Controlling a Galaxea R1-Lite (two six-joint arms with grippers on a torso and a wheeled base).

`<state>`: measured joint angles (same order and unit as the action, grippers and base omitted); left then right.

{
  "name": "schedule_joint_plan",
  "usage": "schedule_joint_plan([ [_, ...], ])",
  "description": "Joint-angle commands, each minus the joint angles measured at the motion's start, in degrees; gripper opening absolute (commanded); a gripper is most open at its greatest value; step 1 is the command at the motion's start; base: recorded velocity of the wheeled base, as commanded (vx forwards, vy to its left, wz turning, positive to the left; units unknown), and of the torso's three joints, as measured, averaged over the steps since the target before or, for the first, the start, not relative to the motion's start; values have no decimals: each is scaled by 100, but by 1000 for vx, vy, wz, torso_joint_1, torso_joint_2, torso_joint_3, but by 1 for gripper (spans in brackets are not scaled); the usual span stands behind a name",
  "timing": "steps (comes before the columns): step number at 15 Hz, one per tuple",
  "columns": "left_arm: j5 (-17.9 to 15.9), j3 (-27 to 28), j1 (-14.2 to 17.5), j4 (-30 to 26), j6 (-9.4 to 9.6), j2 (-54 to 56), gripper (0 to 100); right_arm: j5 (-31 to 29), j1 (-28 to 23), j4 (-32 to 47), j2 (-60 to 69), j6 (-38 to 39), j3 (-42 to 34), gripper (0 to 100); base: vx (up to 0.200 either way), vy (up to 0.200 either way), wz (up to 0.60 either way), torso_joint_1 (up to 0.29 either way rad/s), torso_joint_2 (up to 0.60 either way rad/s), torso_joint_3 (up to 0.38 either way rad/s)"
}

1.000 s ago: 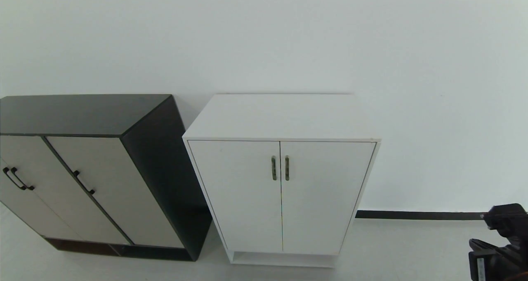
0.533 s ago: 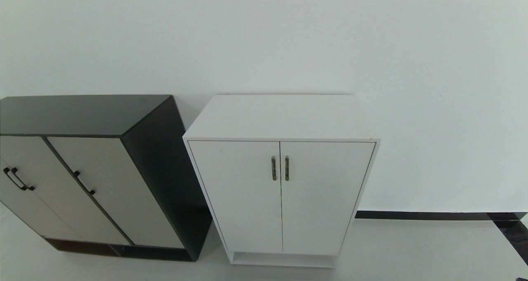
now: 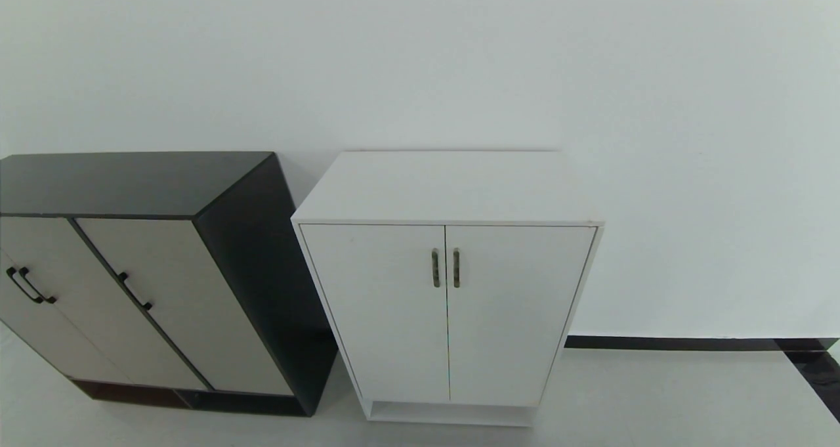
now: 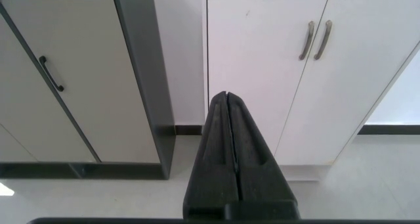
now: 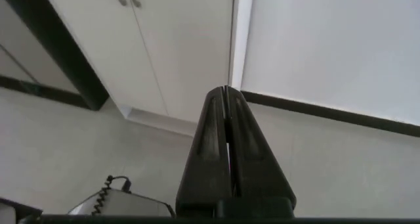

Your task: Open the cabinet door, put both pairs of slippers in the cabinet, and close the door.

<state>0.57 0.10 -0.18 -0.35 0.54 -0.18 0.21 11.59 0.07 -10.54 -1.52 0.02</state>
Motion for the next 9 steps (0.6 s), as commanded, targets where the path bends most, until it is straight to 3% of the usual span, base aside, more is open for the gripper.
schedule_joint_plan([
  [1, 4, -1, 1, 0, -1, -8, 0, -38, -623, 1, 132, -15, -2, 0, 0, 0, 0, 0, 0, 0],
  [7, 4, -1, 1, 0, -1, -8, 0, -47, -843, 1, 571, 12, -2, 0, 0, 0, 0, 0, 0, 0],
  [9, 4, -1, 1, 0, -1, -17, 0, -47, -1230, 1, 887, -6, -2, 0, 0, 0, 0, 0, 0, 0],
])
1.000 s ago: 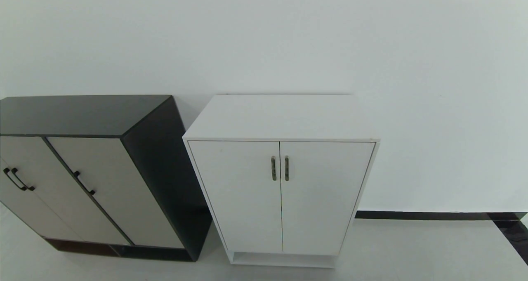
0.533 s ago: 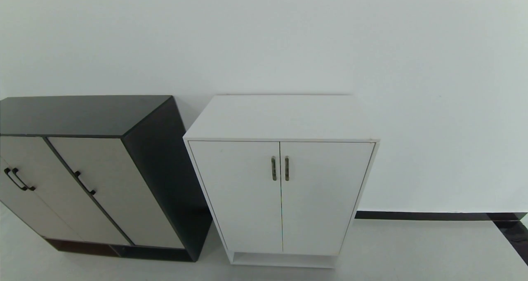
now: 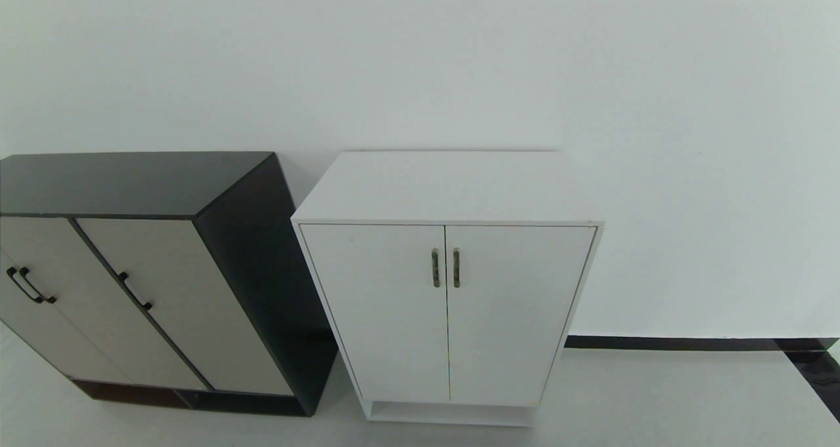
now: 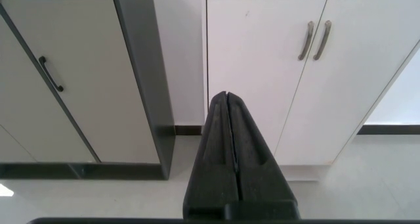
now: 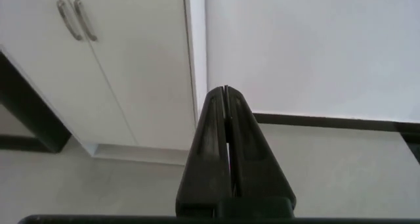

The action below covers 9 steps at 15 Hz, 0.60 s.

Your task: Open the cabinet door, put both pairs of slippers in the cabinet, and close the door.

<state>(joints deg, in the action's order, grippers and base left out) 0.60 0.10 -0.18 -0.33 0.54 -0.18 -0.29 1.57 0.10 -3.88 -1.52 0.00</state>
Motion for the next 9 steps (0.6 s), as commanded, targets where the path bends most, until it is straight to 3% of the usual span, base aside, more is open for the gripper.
schedule_joint_plan([
  [1, 2, -1, 1, -2, -1, -8, 0, -6, -184, -1, 379, 3, 0, 0, 0, 0, 0, 0, 0, 0],
  [9, 11, -10, 9, 7, 8, 1, 0, -23, -175, -1, 388, 82, 0, 0, 0, 0, 0, 0, 0, 0],
])
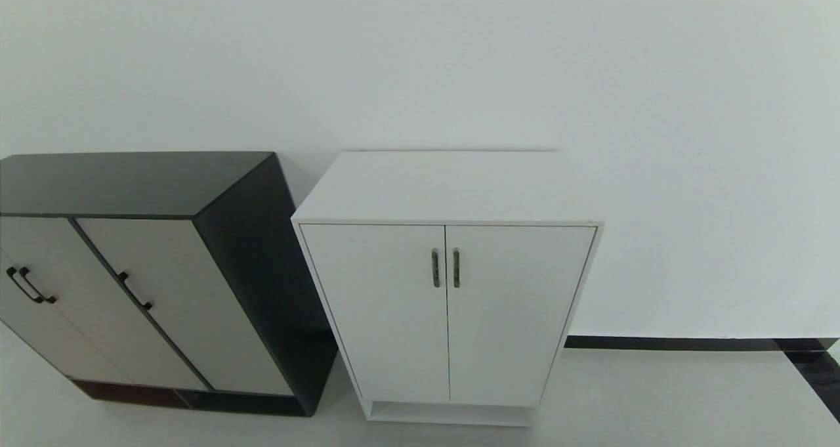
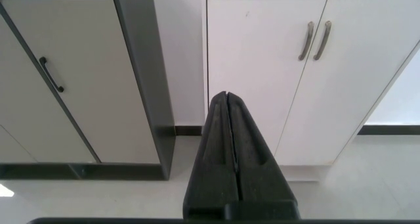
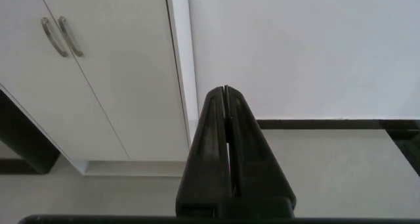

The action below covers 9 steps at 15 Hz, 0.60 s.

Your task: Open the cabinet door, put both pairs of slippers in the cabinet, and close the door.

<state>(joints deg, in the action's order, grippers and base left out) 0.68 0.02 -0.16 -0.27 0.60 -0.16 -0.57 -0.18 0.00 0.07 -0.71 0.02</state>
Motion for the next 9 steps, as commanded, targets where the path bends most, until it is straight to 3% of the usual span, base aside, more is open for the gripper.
schedule_joint_plan([
  [1, 11, -2, -2, 9, 2, -2, 0, 5, 1, 9, -7, 0, -2, 0, 0, 0, 0, 0, 0, 0],
  [9, 11, -2, -2, 9, 2, -2, 0, -13, 1, -9, -7, 273, -2, 0, 0, 0, 0, 0, 0, 0],
])
